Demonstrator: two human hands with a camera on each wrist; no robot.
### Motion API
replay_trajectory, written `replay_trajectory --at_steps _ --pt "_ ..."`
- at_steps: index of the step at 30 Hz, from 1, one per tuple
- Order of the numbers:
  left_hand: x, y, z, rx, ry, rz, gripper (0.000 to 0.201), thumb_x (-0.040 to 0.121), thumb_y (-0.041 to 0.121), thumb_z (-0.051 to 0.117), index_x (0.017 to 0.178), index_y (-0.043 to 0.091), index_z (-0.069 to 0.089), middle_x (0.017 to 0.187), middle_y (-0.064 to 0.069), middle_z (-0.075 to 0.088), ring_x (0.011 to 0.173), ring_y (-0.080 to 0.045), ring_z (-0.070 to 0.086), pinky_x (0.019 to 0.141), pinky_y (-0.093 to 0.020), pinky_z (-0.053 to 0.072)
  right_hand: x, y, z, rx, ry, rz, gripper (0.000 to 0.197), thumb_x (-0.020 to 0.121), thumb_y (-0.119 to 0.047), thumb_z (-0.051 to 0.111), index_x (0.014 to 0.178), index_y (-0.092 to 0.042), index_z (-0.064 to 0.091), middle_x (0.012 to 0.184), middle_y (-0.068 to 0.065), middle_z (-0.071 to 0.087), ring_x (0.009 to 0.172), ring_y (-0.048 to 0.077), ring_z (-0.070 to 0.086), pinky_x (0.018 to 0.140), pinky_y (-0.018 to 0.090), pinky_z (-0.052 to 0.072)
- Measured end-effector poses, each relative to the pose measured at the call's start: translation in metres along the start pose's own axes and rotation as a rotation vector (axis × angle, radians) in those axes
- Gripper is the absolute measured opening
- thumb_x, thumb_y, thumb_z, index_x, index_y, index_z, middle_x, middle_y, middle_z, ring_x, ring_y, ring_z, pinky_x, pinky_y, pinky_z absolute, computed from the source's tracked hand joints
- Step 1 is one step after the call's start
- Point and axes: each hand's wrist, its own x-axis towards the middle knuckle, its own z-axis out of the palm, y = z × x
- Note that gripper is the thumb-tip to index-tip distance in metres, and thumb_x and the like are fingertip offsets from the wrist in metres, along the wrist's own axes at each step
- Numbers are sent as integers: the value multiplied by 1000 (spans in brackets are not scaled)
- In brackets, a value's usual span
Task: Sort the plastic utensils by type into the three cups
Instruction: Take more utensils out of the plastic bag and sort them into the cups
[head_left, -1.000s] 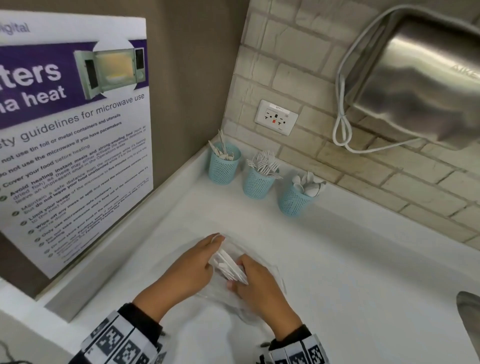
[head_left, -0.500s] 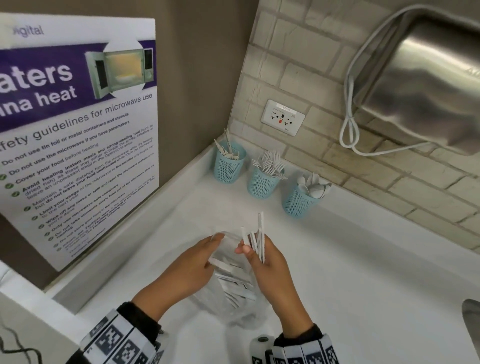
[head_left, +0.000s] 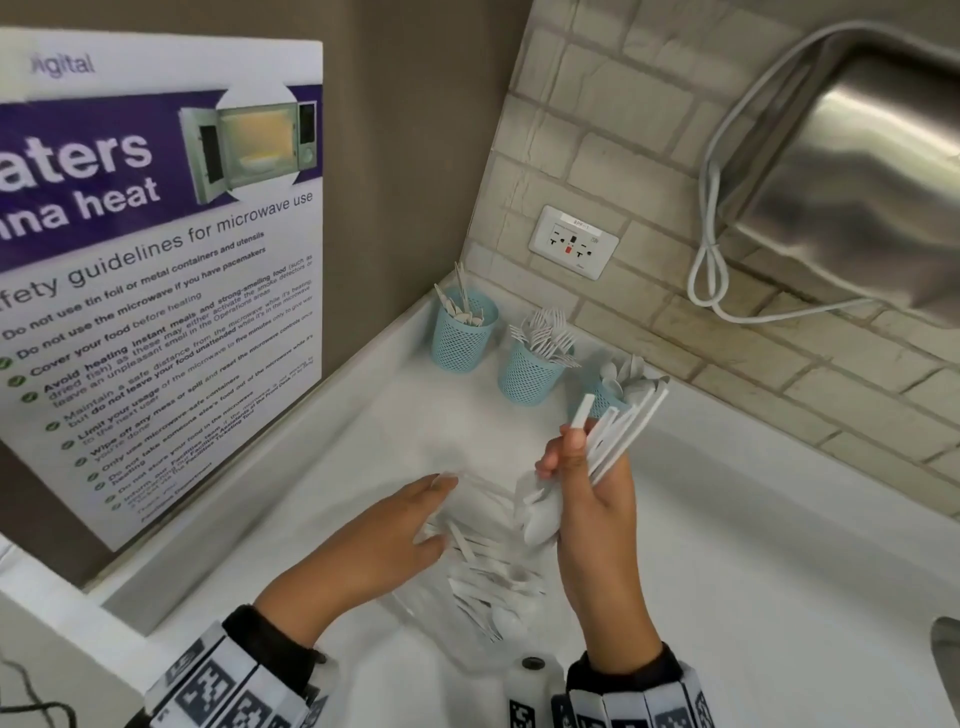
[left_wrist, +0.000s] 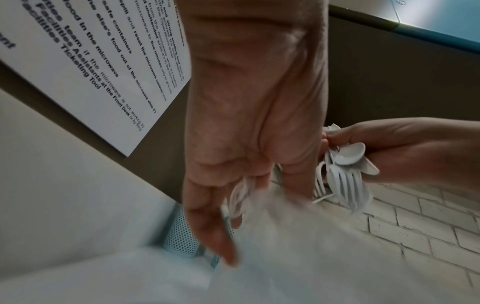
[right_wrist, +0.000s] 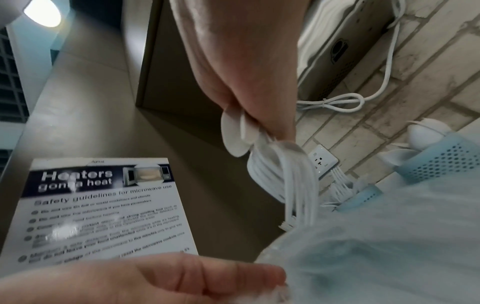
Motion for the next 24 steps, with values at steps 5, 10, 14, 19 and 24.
replay_trajectory --at_steps 5,10,14,19,24 --pt "-5 23 -8 261 -60 -59 109 56 84 46 148 43 3 156 13 -17 144 -15 -17 117 -39 -1 12 -6 2 319 77 85 23 98 -36 44 92 -14 48 65 -2 44 57 12 38 64 28 37" --pt "-7 41 -3 -260 -70 160 100 67 59 74 146 43 14 153 18 24 142 -3 18 118 -34 23 16 -1 8 597 112 243 28 90 -44 49 94 -16 48 63 -4 38 52 8 35 58 21 40" --pt "-1 42 3 -257 7 162 81 71 63 68 138 46 25 117 14 56 112 -4 50 102 -36 42 13 1 16 625 131 253 29 88 -44 49 94 -16 45 63 -4 37 52 8 36 57 20 42" --pt "0 38 3 -204 53 126 54 94 19 53 138 39 29 99 8 60 91 1 56 86 -15 46 9 2 21 500 97 200 22 91 -36 51 88 -15 43 66 -1 40 56 9 40 57 23 43" --pt "-2 41 5 -217 33 111 54 97 11 39 142 35 21 99 5 61 89 -2 58 82 -18 47 2 8 26 199 -46 185 19 94 -40 53 90 -21 49 77 5 58 66 37 52 62 45 46"
